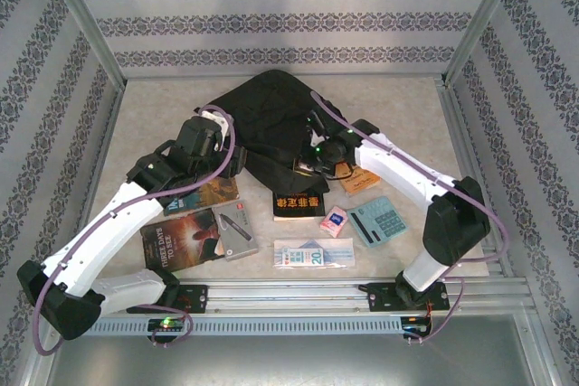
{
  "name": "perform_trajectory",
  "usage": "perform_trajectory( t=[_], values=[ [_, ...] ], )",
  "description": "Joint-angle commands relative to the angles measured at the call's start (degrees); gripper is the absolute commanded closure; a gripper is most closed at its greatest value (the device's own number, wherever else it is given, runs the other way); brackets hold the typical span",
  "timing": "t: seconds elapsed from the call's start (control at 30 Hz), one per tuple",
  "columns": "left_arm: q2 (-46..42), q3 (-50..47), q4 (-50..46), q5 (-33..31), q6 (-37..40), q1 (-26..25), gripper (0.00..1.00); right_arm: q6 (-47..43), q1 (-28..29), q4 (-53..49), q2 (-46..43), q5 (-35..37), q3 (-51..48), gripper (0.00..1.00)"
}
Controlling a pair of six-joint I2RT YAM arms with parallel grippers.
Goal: Pack the student bag
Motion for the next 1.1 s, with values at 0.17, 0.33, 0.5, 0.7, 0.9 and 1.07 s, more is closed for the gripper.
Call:
perform_trajectory(
  t=[0.17, 0.33, 0.5, 0.7, 0.9, 1.07],
  values=[
    [3.04, 0.98, -16.57, 1.36, -13.15, 1.54, 0.25, -6.33, -1.61, -3.55, -5.7, 6.09, -1.46, 0.47],
    [5.47, -3.29, -19.29, 6.33, -25.14, 1.55, 0.12, -8.73, -1.54, -7.72, -8.94, 12.02, -1.16, 0.31],
    [5.31, -11.62, -12.17, 11.79, -31.74, 1.53, 0.0, -10.74, -1.08, -9.97, -13.65, 16.91, -3.73, 0.19],
    [10.02, -16.19, -7.47, 13.52, -34.31, 1.55, 0.0, -11.45, -0.99, -10.0, -18.88, 18.97, -7.28, 0.15],
    [13.96, -18.28, -3.61, 14.04, -35.43, 1.52, 0.0, -10.22, -0.99, -10.09, -22.08, 18.83, -10.72, 0.15],
    [16.19, -20.35, 0.05, 14.54, -36.9, 1.52, 0.0, -8.56, -1.0, -9.73, -24.19, 18.43, -13.17, 0.15]
  ],
)
